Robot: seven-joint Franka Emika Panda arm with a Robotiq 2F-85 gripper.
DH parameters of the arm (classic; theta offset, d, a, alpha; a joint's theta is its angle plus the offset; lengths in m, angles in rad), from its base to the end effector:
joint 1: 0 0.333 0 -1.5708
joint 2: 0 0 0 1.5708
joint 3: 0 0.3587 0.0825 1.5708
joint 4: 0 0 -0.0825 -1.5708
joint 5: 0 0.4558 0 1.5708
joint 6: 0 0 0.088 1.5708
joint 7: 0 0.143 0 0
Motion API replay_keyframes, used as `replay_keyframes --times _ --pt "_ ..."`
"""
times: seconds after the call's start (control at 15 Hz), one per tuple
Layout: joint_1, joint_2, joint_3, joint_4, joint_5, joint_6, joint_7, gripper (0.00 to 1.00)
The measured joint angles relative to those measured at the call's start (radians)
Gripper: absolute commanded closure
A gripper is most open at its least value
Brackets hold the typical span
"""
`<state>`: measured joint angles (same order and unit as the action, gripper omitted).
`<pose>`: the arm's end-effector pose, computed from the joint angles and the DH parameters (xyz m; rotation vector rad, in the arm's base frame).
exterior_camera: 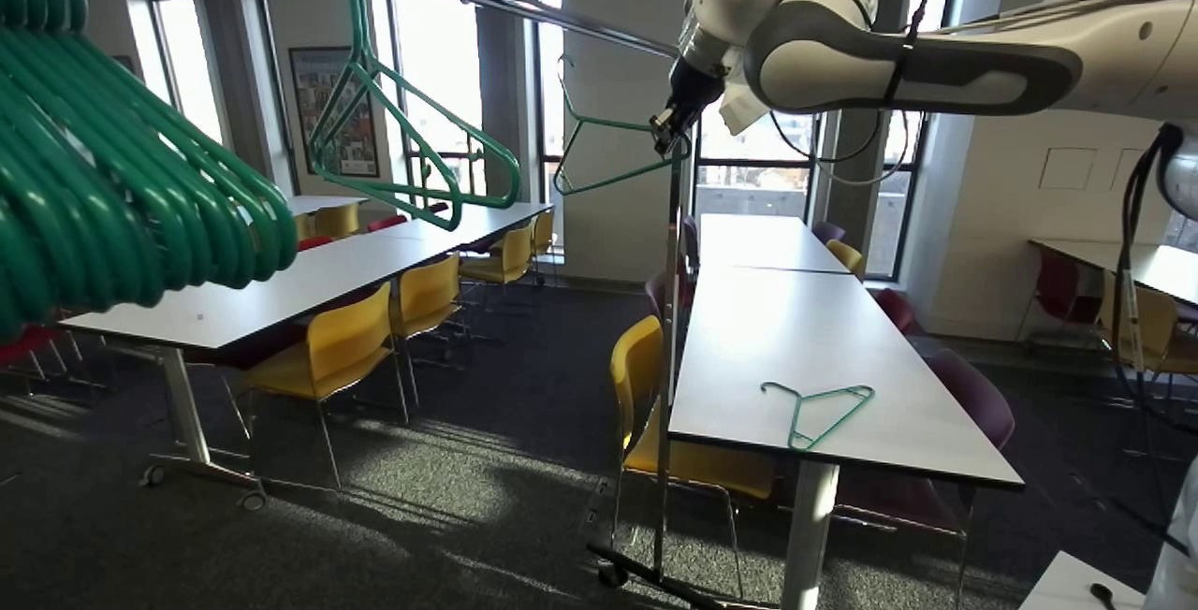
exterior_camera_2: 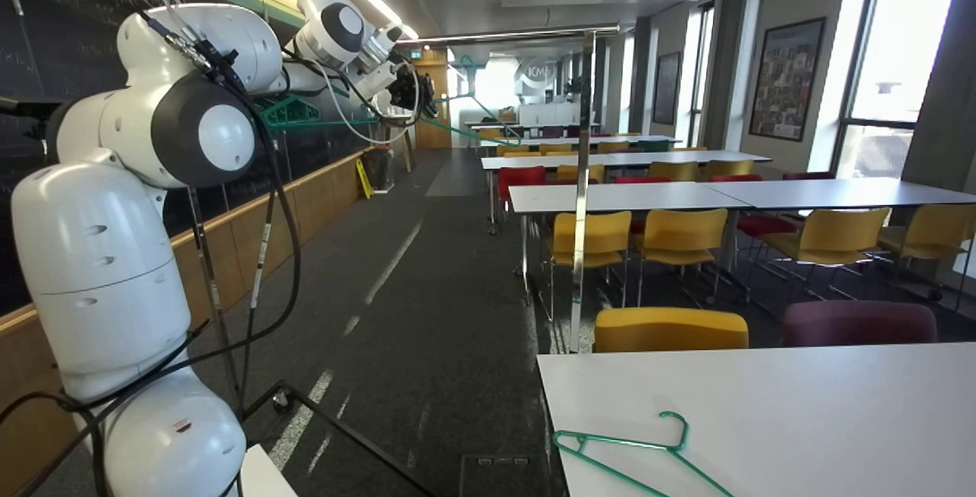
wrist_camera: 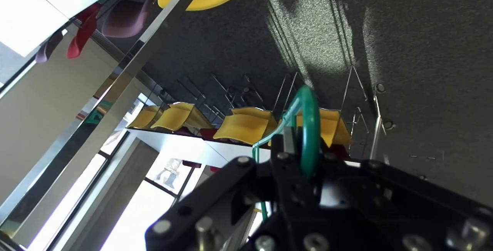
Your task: Remove the coat hanger from the rack
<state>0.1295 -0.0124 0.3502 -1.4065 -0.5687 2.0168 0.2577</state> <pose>0.6116 0.2652 0.8030 2.5876 0.3990 1.0735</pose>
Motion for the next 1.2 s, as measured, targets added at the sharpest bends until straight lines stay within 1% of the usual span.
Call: replay_keyframes --times 0.13,0.27,0.4,0.53,0.73,1.0,1.2 --pt "0.018 0.007 -0.018 0.037 0.014 -0.025 -0.032 0.98" --pt "0.016 0.005 -0.020 0.046 0.051 -0.030 -0.049 0.98" --pt "0.017 -0.004 -0.018 0.038 0.096 -0.029 -0.050 0.98" --pt "0.021 -0.030 -0.012 0.005 0.147 -0.025 -0.050 0.98" --pt "0.042 -0.122 -0.001 -0.110 0.215 -0.012 -0.050 0.98" --pt "0.088 -0.302 0.023 -0.312 0.215 -0.012 -0.043 0.98" --pt "0.106 -0.454 0.037 -0.469 0.213 -0.014 -0.026 0.98"
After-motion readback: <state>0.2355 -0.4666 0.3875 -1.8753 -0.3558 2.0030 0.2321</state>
